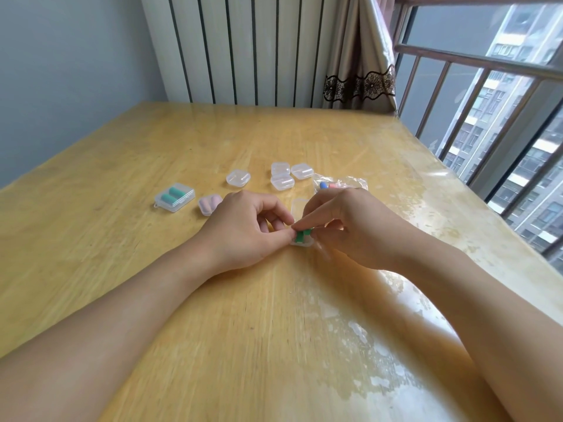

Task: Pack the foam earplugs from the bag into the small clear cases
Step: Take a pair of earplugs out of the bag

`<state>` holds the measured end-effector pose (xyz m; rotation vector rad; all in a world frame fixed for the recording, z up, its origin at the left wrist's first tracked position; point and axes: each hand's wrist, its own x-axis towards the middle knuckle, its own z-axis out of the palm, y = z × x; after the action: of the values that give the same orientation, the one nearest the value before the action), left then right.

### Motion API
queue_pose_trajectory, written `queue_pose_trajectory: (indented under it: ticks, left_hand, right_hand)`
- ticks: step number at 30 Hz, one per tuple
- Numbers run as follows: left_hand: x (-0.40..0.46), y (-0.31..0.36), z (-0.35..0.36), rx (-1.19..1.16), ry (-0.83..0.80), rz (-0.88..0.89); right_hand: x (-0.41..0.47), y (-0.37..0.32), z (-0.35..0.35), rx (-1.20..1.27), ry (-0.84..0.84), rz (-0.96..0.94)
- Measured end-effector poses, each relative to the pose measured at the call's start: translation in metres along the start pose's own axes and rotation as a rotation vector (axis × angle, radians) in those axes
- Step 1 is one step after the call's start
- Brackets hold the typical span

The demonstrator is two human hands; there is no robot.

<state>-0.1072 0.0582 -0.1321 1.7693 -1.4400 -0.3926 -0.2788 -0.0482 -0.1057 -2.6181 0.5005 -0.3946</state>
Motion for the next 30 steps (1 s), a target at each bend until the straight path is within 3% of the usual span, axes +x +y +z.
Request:
queue_pose_trajectory:
  ticks: [12, 15, 23, 30]
  left_hand:
    - [0.001, 0.006, 0.005, -0.119, -0.022, -0.107]
    - [0.001, 0.004, 0.004, -0.128, -0.031, -0.114]
    - [0.002, 0.003, 0.005, -0.062, 0.009, -0.085]
    - [0.0, 0.003, 0.006, 0.035, 0.028, -0.072]
  right_hand:
    - [0.002, 0.002, -0.001, 0.191, 0.101, 0.112]
    - [0.0, 0.001, -0.005, 0.211, 0.056, 0.095]
    - [0.005, 0.005, 0.007, 0.122, 0.129, 0.057]
    - [0.003, 0.002, 0.009, 0.194, 0.201, 0.159]
